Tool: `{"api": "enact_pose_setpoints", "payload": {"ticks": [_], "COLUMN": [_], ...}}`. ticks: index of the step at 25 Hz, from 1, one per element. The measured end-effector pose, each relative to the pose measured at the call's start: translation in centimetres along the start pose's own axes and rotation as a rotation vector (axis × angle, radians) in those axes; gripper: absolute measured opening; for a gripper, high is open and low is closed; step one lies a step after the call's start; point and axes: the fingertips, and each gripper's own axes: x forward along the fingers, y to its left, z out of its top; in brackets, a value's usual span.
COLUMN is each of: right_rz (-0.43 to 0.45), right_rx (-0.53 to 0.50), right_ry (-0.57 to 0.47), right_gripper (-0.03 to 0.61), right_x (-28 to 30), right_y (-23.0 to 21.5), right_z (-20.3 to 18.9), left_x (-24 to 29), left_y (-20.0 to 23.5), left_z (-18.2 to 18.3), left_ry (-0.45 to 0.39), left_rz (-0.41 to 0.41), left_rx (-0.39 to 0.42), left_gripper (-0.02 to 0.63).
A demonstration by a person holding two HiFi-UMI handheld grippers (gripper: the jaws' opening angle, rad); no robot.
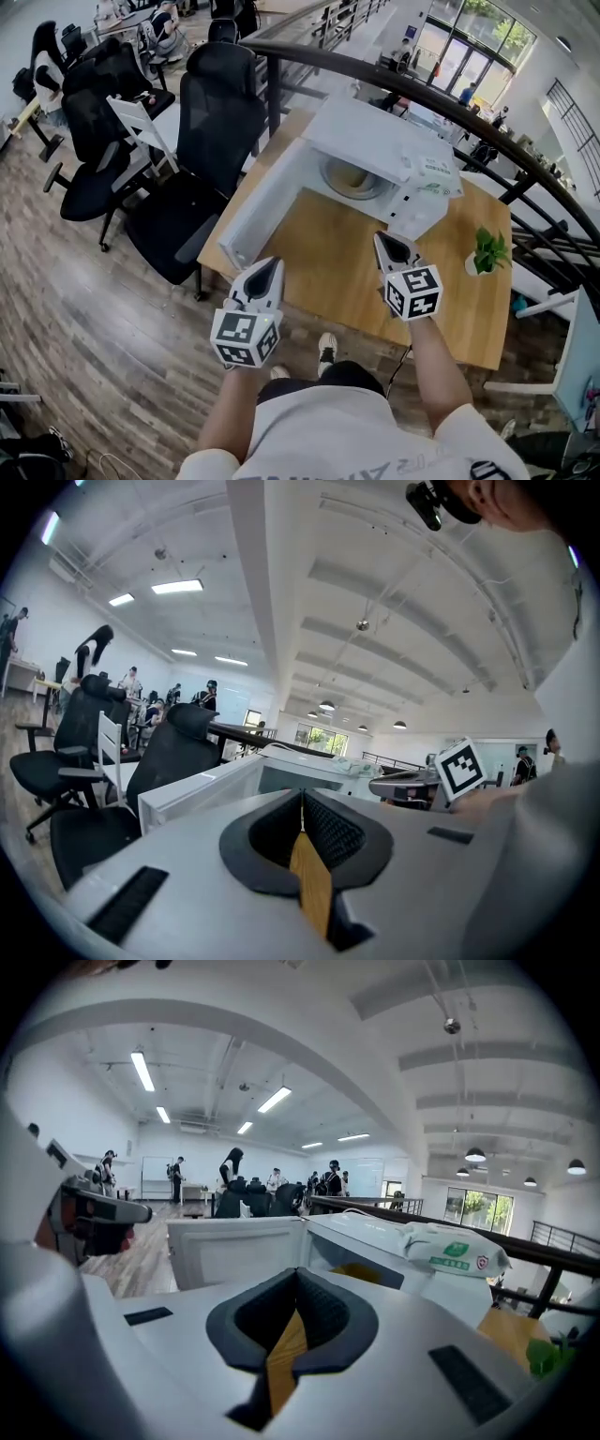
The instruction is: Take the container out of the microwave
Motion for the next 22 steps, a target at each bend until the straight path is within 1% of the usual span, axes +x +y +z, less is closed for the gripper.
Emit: {"api": "enact_pose_setpoints", "payload": {"ticks": [3, 5, 7, 8, 11, 13, 17, 22], "right_rz": [0.007, 0.028, 0.058, 0.067, 0.07, 0.067, 0.052, 0.035], "right_rx": [-0.118, -0.195, -0.259, -0.292, -0.385, -0.425, -0.471, -0.558], "right_ry": [0.057, 0.099, 0.149, 0.175, 0.235, 0.27, 0.334, 0.416], "right_gripper": [0.018, 0.019, 0.068, 0.078, 0.081, 0.089, 0.096, 0.141], "right_x": [4.3, 7.2, 9.9, 11.2, 15.0, 17.5, 21.6, 25.4], "right_y": [-0.9, -1.3, -1.5, -1.6, -2.0, -2.5, -4.0, -5.7], "right_z": [-0.4, -0.9, -1.9, -2.4, -3.8, -4.9, -7.0, -9.5], "left_x": [1.5, 2.7, 3.6, 3.9, 4.7, 5.1, 5.7, 6.6], "left_y": [0.3, 0.3, 0.3, 0.4, 0.8, 1.3, 1.7, 2.0], "left_z": [-0.3, -0.6, -1.0, -1.2, -1.7, -2.0, -2.5, -3.3], "left_ry": [0.001, 0.006, 0.015, 0.019, 0.028, 0.034, 0.043, 0.049], "left_rz": [0.006, 0.013, 0.024, 0.031, 0.053, 0.066, 0.085, 0.099], "left_rx": [-0.019, -0.022, -0.029, -0.036, -0.05, -0.057, -0.07, -0.08], "left_gripper": [0.035, 0.035, 0.035, 0.035, 0.035, 0.035, 0.035, 0.035]}}
